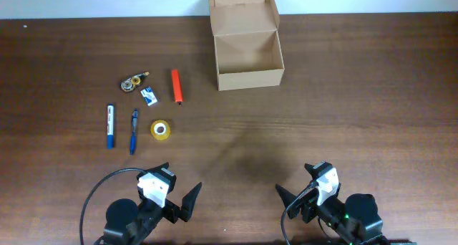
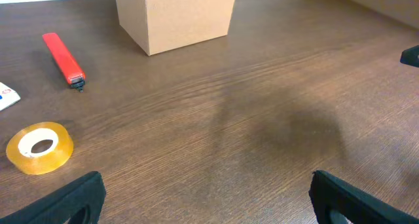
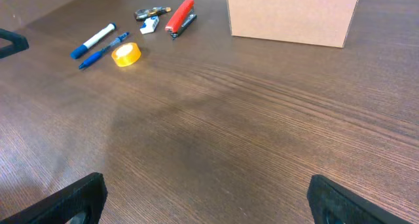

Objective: Pack container

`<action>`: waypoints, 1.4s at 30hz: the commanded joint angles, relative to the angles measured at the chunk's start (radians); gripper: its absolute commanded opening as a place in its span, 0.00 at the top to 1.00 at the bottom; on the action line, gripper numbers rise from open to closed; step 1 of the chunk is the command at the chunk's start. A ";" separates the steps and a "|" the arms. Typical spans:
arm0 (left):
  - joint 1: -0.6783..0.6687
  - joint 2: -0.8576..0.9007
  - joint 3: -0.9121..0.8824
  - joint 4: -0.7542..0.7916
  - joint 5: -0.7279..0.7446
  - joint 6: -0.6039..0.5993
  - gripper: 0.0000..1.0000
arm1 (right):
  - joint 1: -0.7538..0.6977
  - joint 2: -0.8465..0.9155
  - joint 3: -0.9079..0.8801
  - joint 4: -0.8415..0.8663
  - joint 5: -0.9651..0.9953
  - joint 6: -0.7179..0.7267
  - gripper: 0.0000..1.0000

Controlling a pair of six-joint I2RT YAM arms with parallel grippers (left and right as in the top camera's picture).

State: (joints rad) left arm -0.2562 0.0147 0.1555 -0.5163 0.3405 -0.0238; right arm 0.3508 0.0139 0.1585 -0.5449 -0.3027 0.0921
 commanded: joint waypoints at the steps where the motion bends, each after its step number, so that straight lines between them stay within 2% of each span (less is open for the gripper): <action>1: -0.003 -0.010 -0.004 0.001 0.011 -0.006 0.01 | 0.009 -0.011 -0.010 0.004 0.017 -0.009 0.01; 34: -0.003 -0.010 -0.004 0.001 0.011 -0.006 0.01 | 0.009 -0.011 -0.010 0.032 0.015 0.002 0.01; 36: -0.003 -0.010 -0.004 0.001 0.011 -0.006 0.01 | 0.009 -0.011 -0.010 0.053 -0.018 0.044 0.01; 38: -0.003 -0.010 -0.004 0.001 0.011 -0.006 0.01 | 0.009 -0.011 -0.010 0.079 -0.026 0.146 0.01; 42: -0.003 -0.010 -0.004 0.001 0.011 -0.006 0.01 | 0.009 -0.011 -0.010 0.096 -0.030 0.454 0.01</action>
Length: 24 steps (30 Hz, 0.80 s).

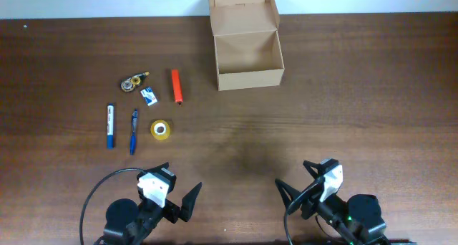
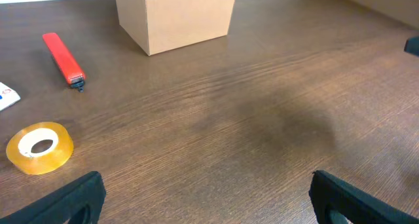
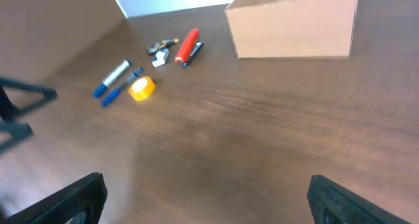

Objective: Pack container

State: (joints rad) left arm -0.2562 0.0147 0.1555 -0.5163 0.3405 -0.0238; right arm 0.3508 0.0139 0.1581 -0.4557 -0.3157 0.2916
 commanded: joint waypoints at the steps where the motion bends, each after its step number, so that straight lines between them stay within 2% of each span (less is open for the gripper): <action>1: -0.003 -0.010 -0.004 0.001 0.011 -0.006 0.01 | 0.009 -0.011 -0.010 0.006 -0.016 0.314 0.01; 5: -0.003 -0.010 -0.004 0.001 0.011 -0.006 0.01 | 0.009 -0.011 -0.010 0.003 -0.002 0.342 0.01; 9: -0.003 -0.010 -0.004 0.001 0.011 -0.006 0.01 | 0.009 -0.008 -0.010 0.062 0.113 0.405 0.01; 13: -0.003 -0.010 -0.004 0.001 0.011 -0.006 0.01 | 0.009 0.049 -0.009 0.151 0.132 0.392 0.01; 18: -0.003 -0.010 -0.004 0.001 0.011 -0.006 0.01 | 0.008 0.279 0.031 0.235 0.112 0.270 0.01; 24: -0.003 -0.010 -0.004 0.001 0.011 -0.006 0.01 | 0.007 0.671 0.228 0.235 0.127 0.098 0.01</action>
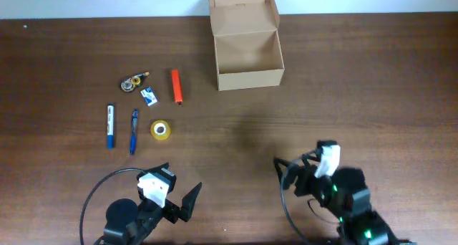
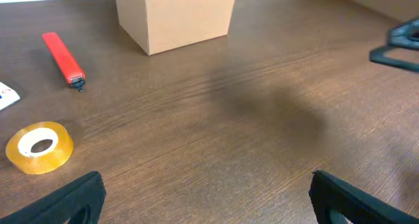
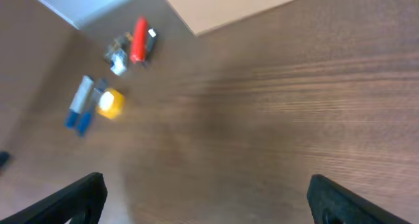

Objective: Pack container

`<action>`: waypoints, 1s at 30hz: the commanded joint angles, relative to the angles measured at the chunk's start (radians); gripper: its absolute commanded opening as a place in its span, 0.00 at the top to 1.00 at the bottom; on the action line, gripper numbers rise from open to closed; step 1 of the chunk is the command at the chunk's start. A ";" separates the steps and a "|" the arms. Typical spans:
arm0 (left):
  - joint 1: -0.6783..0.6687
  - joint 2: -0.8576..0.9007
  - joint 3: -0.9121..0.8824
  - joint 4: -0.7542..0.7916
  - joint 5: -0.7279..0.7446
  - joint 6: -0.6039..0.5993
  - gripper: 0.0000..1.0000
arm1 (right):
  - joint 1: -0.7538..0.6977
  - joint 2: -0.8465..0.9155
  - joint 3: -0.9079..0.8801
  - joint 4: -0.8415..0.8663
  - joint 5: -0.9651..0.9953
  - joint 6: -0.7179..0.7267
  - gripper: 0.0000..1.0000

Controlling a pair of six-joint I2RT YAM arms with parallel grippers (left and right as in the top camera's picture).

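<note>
An open cardboard box (image 1: 247,59) stands at the back middle of the table, its lid flipped back; the left wrist view shows its front wall (image 2: 177,18). Left of it lie a red stapler-like item (image 1: 175,86), a correction tape (image 1: 132,82), a small eraser (image 1: 149,96), a blue marker (image 1: 110,125), a blue pen (image 1: 133,131) and a yellow tape roll (image 1: 161,130). My left gripper (image 1: 180,202) rests at the near edge, open and empty. My right gripper (image 1: 290,175) hovers right of centre, open and empty, its view blurred.
The dark wooden table (image 1: 358,94) ends at a pale wall along the back. The left arm's black cable (image 1: 93,202) loops at the near left edge. The right gripper's finger (image 2: 399,44) shows at the right of the left wrist view.
My right arm has moved away from the near edge toward the table's middle, and its camera now looks down more steeply and tilted. The left arm and all objects are unchanged.
Both grippers stood open at the near edge, with the box and the items untouched. Then the right wrist had lifted a little, seeing farther across the table. Now the right gripper is farther in over the table, still open and empty.
</note>
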State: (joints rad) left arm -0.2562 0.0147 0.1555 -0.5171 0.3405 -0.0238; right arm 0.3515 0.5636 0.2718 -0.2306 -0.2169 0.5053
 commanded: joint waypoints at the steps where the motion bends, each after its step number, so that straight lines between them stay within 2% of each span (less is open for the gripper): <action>1: -0.003 -0.010 -0.004 0.002 0.011 -0.006 0.01 | 0.006 0.187 0.158 0.010 0.031 -0.137 0.01; 9: -0.003 -0.010 -0.004 0.002 0.011 -0.006 0.01 | 0.006 0.644 0.544 -0.060 0.050 -0.293 0.01; 17: -0.003 -0.010 -0.004 0.002 0.011 -0.006 0.01 | 0.005 0.946 0.890 -0.121 0.212 -0.449 0.01; 24: -0.003 -0.010 -0.004 0.002 0.011 -0.006 0.01 | -0.084 1.138 1.072 -0.122 0.216 -0.450 0.01; 30: -0.003 -0.010 -0.004 0.002 0.011 -0.006 0.01 | -0.144 1.240 1.116 -0.092 0.155 -0.479 0.05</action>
State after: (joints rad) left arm -0.2562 0.0147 0.1551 -0.5171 0.3405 -0.0238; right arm 0.2256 1.7649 1.3590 -0.3393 -0.0349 0.0612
